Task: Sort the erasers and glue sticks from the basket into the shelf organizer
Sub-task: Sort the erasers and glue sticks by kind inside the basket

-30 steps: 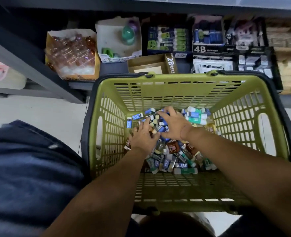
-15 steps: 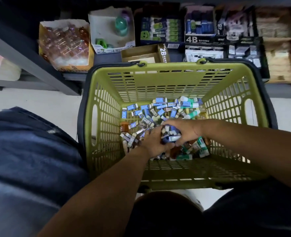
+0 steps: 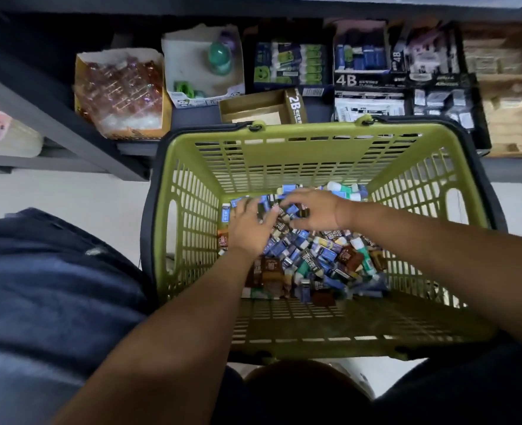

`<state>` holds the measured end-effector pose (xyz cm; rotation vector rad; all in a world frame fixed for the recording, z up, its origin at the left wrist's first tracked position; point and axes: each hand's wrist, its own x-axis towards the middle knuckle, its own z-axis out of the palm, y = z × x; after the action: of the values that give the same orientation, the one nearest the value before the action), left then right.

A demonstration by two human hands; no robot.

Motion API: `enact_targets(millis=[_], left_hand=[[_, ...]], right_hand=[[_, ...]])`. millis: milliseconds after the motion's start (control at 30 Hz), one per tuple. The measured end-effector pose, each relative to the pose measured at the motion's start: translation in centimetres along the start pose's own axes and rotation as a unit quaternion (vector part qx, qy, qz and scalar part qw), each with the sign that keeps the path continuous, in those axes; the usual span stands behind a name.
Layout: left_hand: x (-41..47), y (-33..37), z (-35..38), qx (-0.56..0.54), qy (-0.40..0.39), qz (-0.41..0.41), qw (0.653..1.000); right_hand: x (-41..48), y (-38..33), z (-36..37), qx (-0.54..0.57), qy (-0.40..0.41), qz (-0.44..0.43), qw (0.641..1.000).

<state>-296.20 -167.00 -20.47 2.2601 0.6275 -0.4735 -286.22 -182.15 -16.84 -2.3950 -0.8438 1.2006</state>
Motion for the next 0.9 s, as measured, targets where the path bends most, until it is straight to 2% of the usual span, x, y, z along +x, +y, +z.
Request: enact_targets(millis=[167, 367, 467, 600, 700, 833, 900], left_hand=[[2.9, -2.3, -0.4, 0.093, -0.034, -0.014, 0.995], [3.6, -3.4, 0.0, 0.125, -0.004, -0.021, 0.992], [3.0, -3.7, 0.7, 0.056, -0.01, -0.052, 0.997], [1.3, -3.6, 1.9, 0.029, -0.015, -0.084, 0.996], [0.6, -2.6, 2.2, 0.002, 0.008, -0.085, 0.996], [-0.7, -2.6, 2.5, -0.156, -0.019, -0.118, 0.98], [-1.5, -2.6, 2.4, -0.203, -0.024, -0.151, 0.967]], right_hand=[[3.1, -1.3, 2.8, -0.046, 0.039, -0.014, 0.998], [4.5, -0.1, 4.0, -0.217, 0.071, -0.027, 0.973], [5.1, -0.4, 3.6, -0.237, 0.062, -0.03, 0.969], [5.0, 0.1, 3.4, -0.248, 0.029, -0.049, 0.967], [5.4, -0.9, 2.6, -0.26, -0.011, -0.067, 0.963], [6.3, -3.0, 2.6, -0.285, -0.108, -0.064, 0.95], [6.2, -2.6, 2.9, -0.268, -0.118, -0.072, 0.953]])
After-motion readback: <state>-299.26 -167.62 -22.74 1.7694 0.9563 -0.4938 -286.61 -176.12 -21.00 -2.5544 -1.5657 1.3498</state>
